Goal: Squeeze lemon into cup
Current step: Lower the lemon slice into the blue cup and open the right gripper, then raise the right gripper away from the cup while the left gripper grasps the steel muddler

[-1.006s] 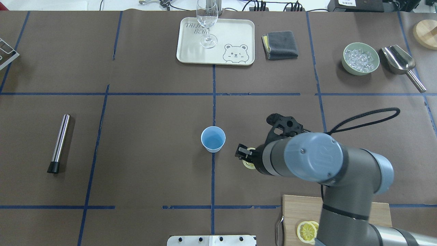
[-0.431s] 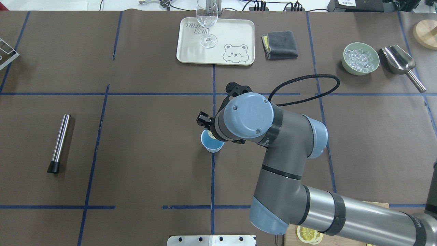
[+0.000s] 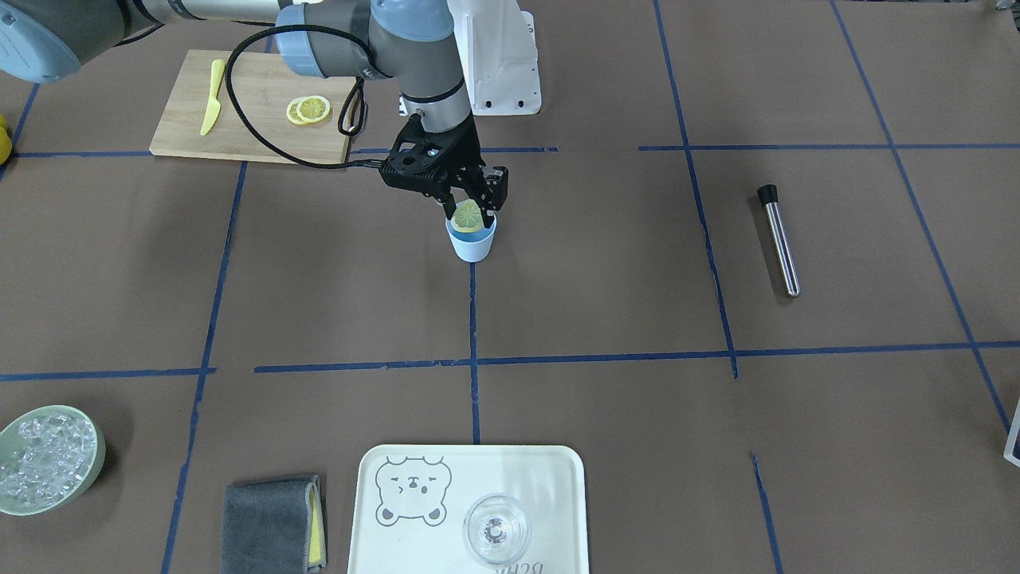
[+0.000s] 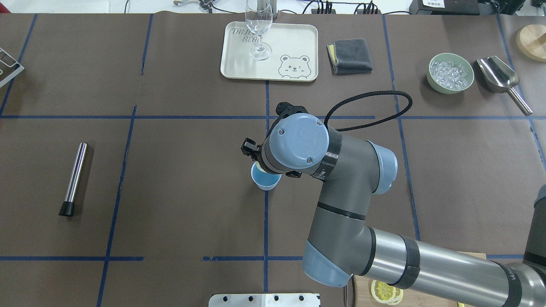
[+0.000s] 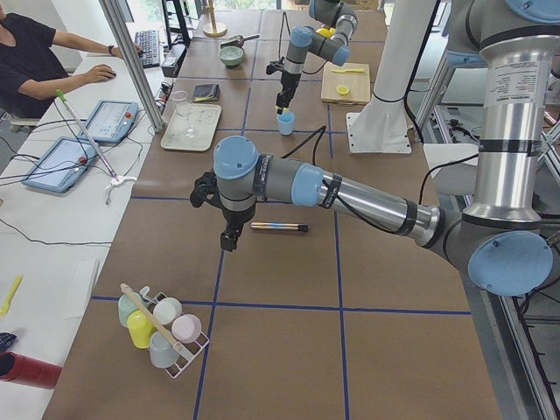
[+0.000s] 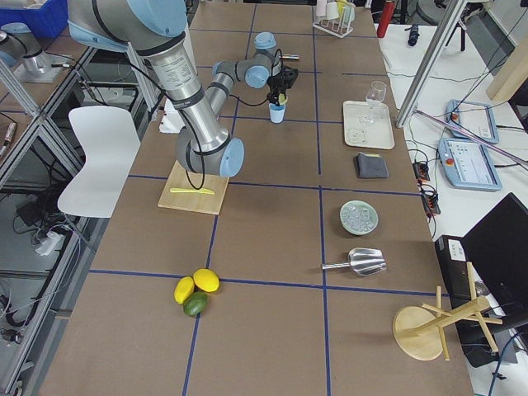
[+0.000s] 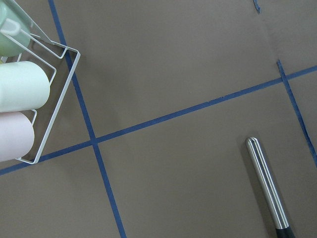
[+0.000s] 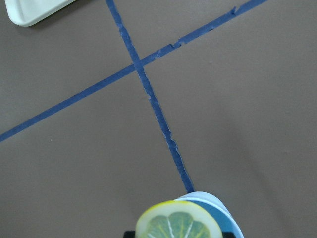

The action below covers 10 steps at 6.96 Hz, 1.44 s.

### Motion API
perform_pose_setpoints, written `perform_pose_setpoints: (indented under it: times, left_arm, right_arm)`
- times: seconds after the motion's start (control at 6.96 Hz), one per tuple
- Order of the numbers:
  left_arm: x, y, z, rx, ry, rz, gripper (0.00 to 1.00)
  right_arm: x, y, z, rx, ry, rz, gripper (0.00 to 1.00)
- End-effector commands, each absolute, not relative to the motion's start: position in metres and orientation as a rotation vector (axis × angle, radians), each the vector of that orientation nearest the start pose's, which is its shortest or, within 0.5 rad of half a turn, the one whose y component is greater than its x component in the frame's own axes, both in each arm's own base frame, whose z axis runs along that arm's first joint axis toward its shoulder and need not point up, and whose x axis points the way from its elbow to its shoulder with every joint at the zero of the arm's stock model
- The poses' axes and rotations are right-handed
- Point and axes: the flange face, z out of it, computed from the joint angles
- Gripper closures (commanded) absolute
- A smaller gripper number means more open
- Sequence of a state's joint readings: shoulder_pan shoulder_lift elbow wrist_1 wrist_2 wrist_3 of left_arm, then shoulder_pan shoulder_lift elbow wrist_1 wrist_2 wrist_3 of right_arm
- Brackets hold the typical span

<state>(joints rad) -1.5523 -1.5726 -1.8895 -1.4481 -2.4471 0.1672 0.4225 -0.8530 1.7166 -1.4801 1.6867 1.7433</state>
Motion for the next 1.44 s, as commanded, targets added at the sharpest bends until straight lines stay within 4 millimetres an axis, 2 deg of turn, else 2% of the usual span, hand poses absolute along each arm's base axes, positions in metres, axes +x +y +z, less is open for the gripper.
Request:
perform_pose_setpoints:
  times: [0.0,0.29,0.43,0.57,0.72,0.86,1.01,1.15,1.29]
  left_arm:
    - [-0.048,-0.484,0.507,0.250,0.861,0.260,0.00]
    - [-0.047,-0.485,0.509,0.245,0.861,0.258,0.00]
    - [-0.046,-0.485,0.513,0.231,0.864,0.248,0.00]
    - [-0.026,-0.492,0.521,0.163,0.877,0.165,0.00]
    - [0.029,-0.505,0.519,0.145,0.897,0.137,0.00]
    - [0.065,-0.509,0.521,0.163,0.937,0.085,0.00]
    - [0.117,-0.507,0.523,0.107,0.973,0.044,0.00]
    - [0.170,-0.511,0.506,0.056,0.948,-0.008,0.07]
    - [0.220,-0.498,0.513,0.040,0.878,0.012,0.07]
  right_arm:
    - [-0.568,-0.380,0.166,0.004,-0.963,0.483,0.27]
    - [-0.568,-0.378,0.166,0.002,-0.963,0.482,0.15]
    - [-0.563,-0.374,0.164,-0.012,-0.975,0.468,0.14]
    - [-0.528,-0.368,0.172,-0.061,-1.003,0.448,0.06]
    - [-0.483,-0.370,0.199,-0.066,-0.998,0.457,0.00]
    - [-0.436,-0.365,0.227,-0.019,-0.985,0.400,0.00]
    - [-0.394,-0.375,0.261,-0.025,-0.952,0.348,0.00]
    - [-0.358,-0.394,0.295,-0.031,-0.917,0.311,0.00]
    - [-0.330,-0.407,0.321,0.002,-0.877,0.273,0.00]
